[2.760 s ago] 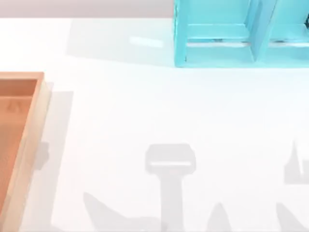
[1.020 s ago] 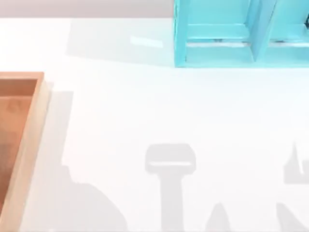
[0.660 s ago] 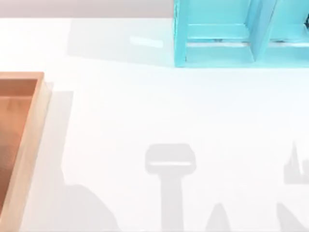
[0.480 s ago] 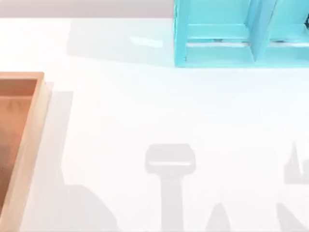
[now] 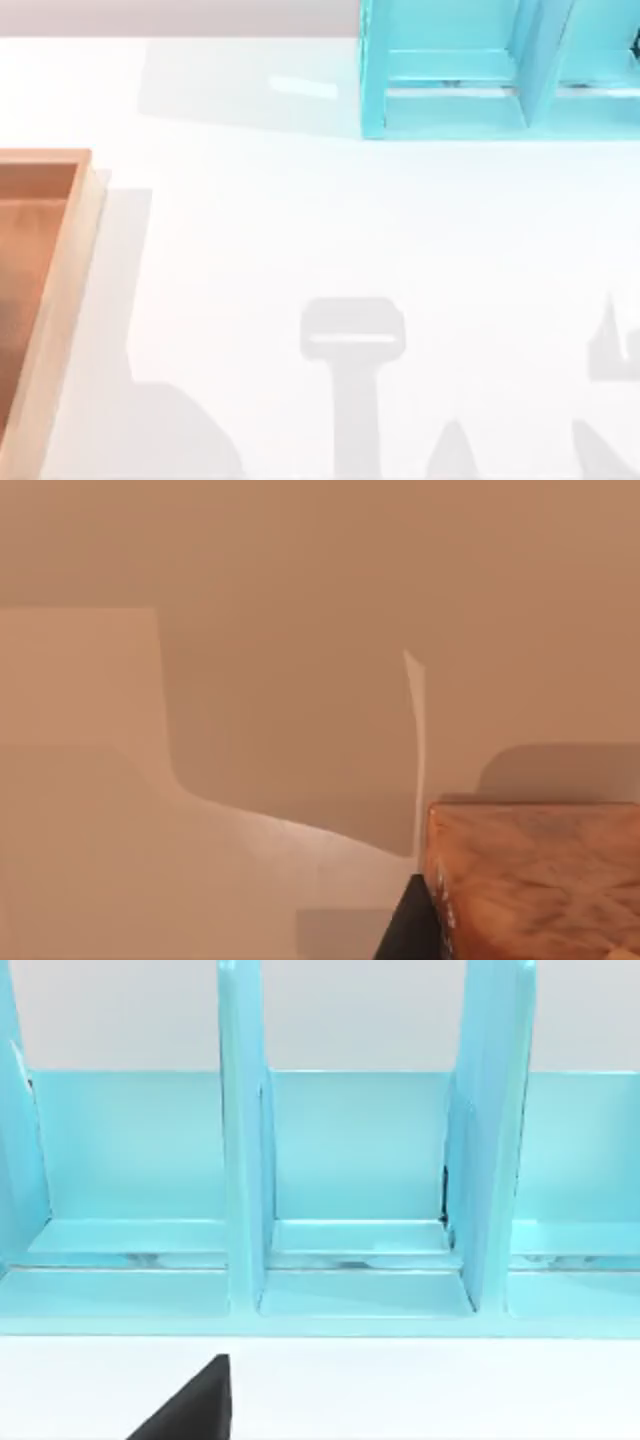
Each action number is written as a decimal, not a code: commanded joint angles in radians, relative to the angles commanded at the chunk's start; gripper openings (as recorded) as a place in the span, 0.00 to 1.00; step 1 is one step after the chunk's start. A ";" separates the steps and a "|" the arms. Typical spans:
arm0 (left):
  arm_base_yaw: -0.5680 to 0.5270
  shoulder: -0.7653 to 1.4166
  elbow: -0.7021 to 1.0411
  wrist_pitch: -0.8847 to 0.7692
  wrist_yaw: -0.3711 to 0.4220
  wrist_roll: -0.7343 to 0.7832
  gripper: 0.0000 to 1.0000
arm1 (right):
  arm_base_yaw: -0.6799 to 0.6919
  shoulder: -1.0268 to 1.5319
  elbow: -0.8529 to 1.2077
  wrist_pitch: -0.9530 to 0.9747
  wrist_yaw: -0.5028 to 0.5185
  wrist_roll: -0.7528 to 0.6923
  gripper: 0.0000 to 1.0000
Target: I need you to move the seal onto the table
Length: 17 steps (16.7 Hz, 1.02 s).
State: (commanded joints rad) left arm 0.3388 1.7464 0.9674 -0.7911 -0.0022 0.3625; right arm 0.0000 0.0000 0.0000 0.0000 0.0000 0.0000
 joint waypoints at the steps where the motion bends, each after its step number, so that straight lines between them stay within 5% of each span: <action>1: 0.000 0.000 0.000 0.000 0.000 0.000 0.17 | 0.000 0.000 0.000 0.000 0.000 0.000 1.00; 4: 0.000 0.000 0.000 0.000 0.000 0.000 0.00 | 0.000 0.000 0.000 0.000 0.000 0.000 1.00; 13: -0.003 -0.004 0.002 -0.002 0.000 -0.002 0.00 | 0.000 0.000 0.000 0.000 0.000 0.000 1.00; 17: -0.111 -0.087 0.098 -0.085 -0.014 -0.103 0.00 | 0.000 0.000 0.000 0.000 0.000 0.000 1.00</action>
State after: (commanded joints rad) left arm 0.2273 1.6592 1.0659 -0.8766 -0.0158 0.2596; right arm 0.0000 0.0000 0.0000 0.0000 0.0000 0.0000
